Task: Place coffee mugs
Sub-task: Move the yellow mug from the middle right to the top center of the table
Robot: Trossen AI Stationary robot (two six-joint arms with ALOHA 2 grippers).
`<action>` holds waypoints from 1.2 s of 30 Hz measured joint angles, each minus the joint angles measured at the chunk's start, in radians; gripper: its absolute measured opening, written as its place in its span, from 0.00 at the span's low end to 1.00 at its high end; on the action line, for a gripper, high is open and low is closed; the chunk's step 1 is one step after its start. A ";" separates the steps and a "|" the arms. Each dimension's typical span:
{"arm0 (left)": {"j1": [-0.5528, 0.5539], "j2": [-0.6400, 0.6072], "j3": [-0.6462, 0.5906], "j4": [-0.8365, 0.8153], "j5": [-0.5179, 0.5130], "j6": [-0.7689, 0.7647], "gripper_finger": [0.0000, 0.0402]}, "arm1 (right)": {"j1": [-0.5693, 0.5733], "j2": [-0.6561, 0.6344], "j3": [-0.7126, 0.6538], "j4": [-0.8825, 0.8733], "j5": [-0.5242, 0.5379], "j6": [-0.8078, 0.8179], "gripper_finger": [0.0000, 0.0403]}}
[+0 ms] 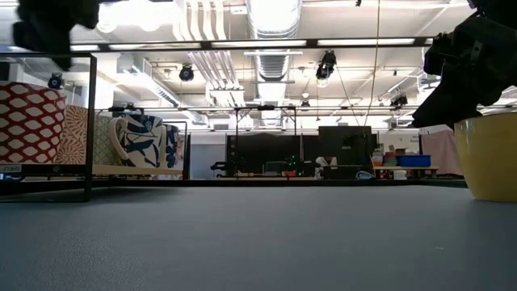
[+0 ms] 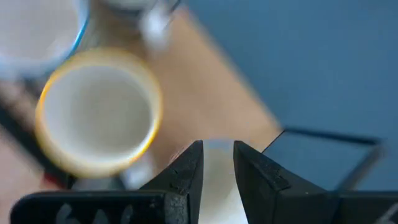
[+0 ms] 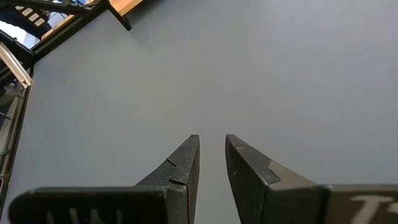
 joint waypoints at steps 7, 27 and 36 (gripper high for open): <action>0.000 0.003 0.045 0.248 -0.007 0.118 0.18 | 0.000 0.000 0.000 0.000 0.000 0.000 0.17; 0.000 0.142 0.041 0.556 -0.132 0.092 0.18 | 0.000 0.000 0.000 0.000 0.000 0.000 0.17; 0.000 0.222 0.049 0.645 -0.133 0.117 0.18 | 0.000 0.000 0.000 0.004 0.008 -0.001 0.17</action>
